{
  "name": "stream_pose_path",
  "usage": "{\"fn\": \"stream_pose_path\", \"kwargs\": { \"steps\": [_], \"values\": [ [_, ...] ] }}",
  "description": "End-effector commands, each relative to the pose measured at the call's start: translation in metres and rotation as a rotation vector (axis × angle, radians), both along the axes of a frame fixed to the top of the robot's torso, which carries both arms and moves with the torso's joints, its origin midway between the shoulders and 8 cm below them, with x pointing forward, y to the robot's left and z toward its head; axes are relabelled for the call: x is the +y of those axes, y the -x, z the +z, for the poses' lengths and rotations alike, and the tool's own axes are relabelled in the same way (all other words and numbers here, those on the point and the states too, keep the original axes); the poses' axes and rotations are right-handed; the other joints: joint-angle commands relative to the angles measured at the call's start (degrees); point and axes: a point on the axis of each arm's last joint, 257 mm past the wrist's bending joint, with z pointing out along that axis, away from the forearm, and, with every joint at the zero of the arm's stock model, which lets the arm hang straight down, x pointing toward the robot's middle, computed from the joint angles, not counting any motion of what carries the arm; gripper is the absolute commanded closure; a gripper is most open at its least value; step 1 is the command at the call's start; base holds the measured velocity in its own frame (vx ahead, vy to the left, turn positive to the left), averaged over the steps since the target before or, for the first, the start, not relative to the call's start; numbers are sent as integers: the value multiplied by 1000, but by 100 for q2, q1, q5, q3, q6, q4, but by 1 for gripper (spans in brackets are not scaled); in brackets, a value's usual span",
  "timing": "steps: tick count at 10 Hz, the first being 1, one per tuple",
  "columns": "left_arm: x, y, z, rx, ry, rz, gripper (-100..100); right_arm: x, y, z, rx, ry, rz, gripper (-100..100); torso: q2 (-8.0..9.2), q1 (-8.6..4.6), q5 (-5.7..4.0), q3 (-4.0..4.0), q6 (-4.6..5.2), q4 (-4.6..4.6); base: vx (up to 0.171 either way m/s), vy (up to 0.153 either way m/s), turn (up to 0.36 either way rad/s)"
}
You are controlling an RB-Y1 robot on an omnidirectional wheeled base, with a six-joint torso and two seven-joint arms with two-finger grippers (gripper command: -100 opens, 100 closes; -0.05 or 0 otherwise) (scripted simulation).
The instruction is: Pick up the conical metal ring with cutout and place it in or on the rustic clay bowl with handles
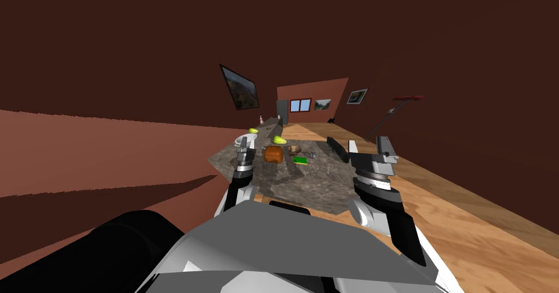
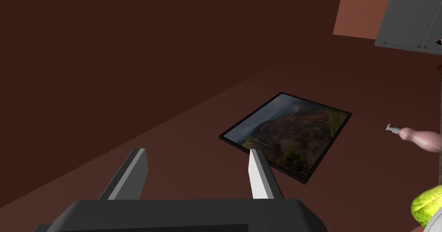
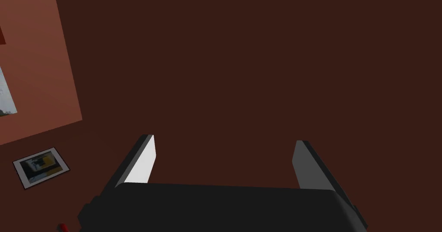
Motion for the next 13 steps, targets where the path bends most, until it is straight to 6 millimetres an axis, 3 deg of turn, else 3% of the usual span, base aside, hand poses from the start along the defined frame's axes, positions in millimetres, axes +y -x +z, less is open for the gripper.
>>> {"fn": "stream_pose_path", "kwargs": {
  "steps": [1, 10, 13],
  "values": [
    [0, 0, 0, 0, 0, 0, 0, -8, -8, -3, 12, -38, 34, -100, 0, 0, 0, 0, 0, 0, -44, 22, 92],
    [0, 0, 0, 0, 0, 0, 0, -60, -53, -31, 55, -332, 185, -100, -4, -7, -1, -2, 0, -1, -38, 9, 100],
    [0, 0, 0, 0, 0, 0, 0, -84, -75, -53, 72, -502, 250, -100, -7, -12, -2, -4, 0, -1, -29, -8, 148]
  ]
}}
